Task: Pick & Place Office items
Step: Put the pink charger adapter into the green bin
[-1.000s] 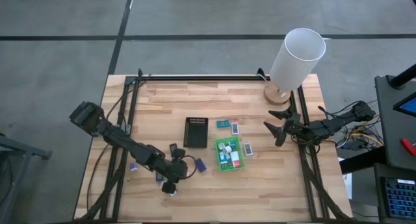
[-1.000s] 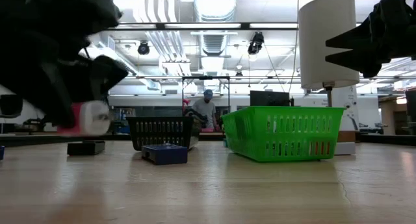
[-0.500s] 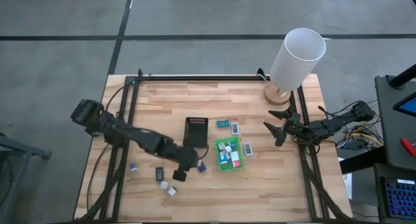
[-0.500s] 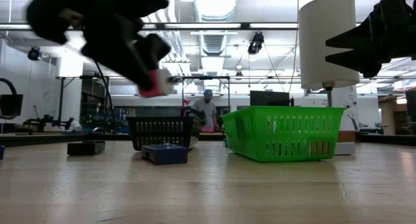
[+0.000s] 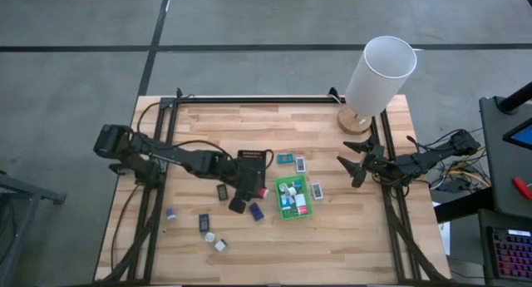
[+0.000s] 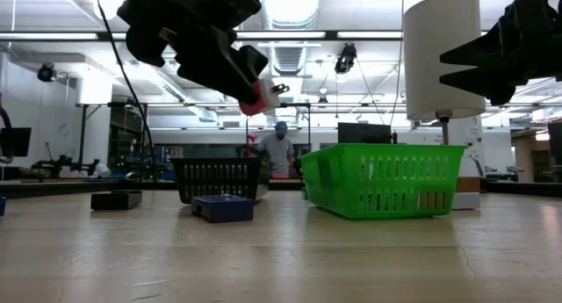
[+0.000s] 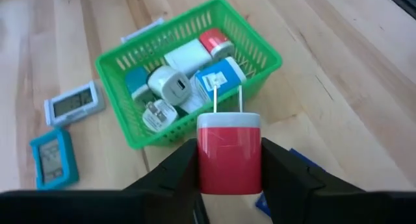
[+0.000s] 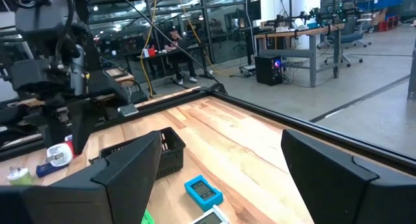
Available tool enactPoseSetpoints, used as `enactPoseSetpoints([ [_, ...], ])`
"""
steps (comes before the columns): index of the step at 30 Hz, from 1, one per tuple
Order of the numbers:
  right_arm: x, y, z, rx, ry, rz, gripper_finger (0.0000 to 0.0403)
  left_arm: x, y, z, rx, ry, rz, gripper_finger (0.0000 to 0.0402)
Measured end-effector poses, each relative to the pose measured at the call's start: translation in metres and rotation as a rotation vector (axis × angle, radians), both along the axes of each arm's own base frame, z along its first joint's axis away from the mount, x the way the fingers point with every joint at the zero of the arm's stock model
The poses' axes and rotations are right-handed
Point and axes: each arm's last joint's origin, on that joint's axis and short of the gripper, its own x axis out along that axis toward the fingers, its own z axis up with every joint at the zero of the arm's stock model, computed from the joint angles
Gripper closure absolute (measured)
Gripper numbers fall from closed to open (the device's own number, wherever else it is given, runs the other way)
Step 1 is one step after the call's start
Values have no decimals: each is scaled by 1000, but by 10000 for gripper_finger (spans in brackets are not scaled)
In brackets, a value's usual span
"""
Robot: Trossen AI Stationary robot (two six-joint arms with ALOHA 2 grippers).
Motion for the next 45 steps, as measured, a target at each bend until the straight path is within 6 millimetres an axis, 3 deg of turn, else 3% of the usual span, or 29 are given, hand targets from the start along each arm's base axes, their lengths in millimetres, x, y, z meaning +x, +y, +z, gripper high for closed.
enactPoseSetpoints([
  [10, 0, 0, 0, 0, -1, 0, 85, 20, 7, -5, 24, 3, -45, 259],
  [16, 0, 0, 0, 0, -1, 0, 83, 43, 14, -6, 57, 57, -55, 258],
  [23, 0, 0, 0, 0, -1, 0, 91, 73, 26, -22, 105, 181, -82, 257],
  [30, 0, 0, 0, 0, -1, 0, 88, 100, 43, -20, 95, 233, -46, 257],
  [45, 0, 0, 0, 0, -1, 0, 91, 102, 36, -14, 125, 232, -99, 231],
])
